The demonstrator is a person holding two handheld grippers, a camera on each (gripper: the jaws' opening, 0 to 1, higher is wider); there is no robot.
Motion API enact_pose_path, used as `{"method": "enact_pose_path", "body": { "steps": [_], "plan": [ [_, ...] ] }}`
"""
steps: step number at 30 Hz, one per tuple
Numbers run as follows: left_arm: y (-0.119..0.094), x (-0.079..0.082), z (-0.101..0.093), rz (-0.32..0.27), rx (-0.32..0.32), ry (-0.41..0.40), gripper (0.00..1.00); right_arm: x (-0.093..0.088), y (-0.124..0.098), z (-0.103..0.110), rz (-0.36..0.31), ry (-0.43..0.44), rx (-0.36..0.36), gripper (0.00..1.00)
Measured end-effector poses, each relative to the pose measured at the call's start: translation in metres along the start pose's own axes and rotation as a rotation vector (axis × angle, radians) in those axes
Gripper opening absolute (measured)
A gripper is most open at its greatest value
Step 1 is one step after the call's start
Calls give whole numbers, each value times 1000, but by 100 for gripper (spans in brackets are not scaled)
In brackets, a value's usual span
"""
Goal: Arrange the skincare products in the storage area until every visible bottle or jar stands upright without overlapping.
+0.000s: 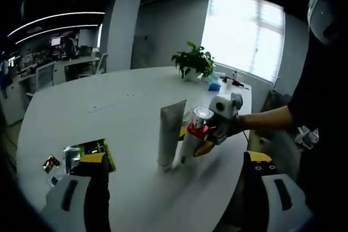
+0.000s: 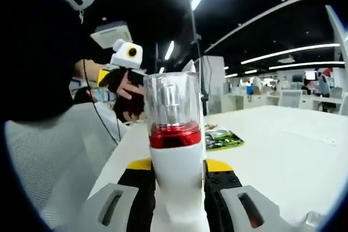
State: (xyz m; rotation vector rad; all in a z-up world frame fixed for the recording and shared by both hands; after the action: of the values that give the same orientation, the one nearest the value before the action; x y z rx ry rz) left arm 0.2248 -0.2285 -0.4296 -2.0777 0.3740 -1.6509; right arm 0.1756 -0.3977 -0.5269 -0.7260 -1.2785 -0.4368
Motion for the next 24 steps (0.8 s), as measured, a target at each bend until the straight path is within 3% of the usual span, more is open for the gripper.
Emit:
{"method": "enact_pose_path", "body": {
  "steps": [8,11,14,17,24],
  "plan": [
    [1,1,-1,-7,-3,-1,95,-20,-6,3,103,-16,-56,30],
    [1,1,-1,-8,-4,0,95,-32,-8,5,185,-45,-71,29],
    [-1,0,1,-11,1,-2,95,-31,-8,3,172,-34,-92,26],
    [-1,-1,2,-16,4,-6,95,-37,-6,-2,237,-70,-101,21],
    [-2,-2,2,-22,9,-11,95,-35,-2,-6,256,-81,-89,20]
  ]
}}
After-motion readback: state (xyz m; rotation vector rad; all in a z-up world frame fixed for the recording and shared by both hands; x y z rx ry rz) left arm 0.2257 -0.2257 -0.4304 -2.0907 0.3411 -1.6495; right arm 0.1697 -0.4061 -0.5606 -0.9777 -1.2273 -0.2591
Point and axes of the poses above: the point that each gripper's makers call its tool centre point, and the gripper's own axes: y roughly forward along the fingers, z roughly to its left, x roughly out of its top, the point moved 5 cm from there along -y, roughly backward along the fingers, and after that the axes turned 6 degrees about z, right-handed, at the moved point
